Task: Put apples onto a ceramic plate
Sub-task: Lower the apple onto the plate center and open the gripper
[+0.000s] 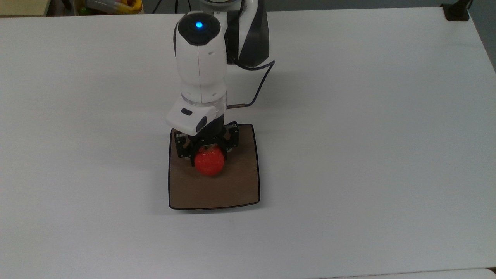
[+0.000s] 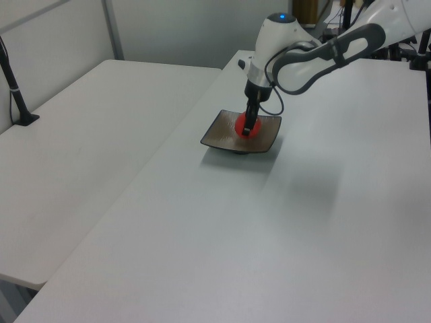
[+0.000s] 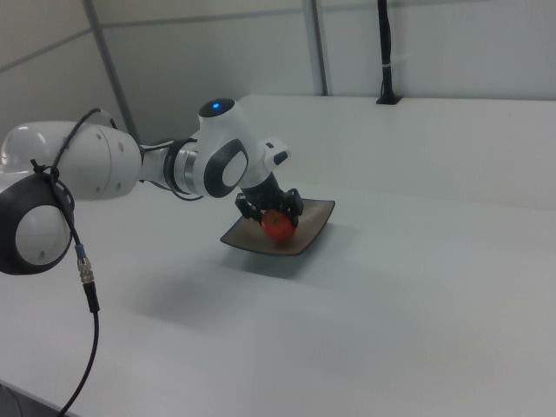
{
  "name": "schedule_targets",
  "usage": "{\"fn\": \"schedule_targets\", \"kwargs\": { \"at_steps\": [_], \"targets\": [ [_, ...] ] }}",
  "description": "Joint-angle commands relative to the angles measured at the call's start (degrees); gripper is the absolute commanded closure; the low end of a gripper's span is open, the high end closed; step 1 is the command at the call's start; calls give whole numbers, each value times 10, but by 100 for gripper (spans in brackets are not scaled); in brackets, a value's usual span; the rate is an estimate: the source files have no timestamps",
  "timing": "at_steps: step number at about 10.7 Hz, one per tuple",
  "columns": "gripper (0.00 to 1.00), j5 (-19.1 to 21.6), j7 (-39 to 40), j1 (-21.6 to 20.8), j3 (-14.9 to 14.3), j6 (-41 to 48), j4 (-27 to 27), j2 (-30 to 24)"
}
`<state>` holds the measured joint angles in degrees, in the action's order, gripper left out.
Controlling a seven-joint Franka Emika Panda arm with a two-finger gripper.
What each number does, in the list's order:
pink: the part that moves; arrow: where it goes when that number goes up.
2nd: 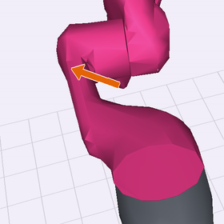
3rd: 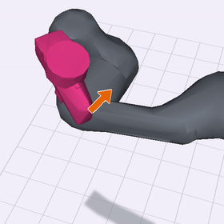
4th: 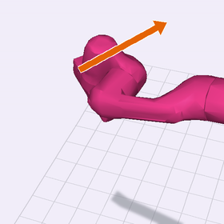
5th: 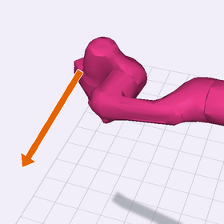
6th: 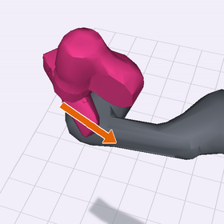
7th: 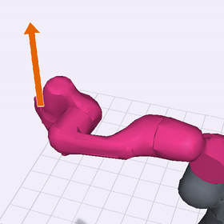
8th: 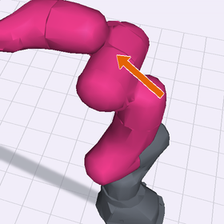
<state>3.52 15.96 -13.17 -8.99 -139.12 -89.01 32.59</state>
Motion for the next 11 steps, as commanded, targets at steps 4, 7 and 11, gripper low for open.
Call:
{"fn": "schedule_targets", "kwargs": {
  "at_steps": [4, 7, 11],
  "targets": [
    [2, -2, -12, 1, 2, -41, 7, 20],
    [0, -14, -12, -3, 2, -39, 2, 13],
    [0, -11, -12, 2, 1, 82, -12, -96]
  ]
}}
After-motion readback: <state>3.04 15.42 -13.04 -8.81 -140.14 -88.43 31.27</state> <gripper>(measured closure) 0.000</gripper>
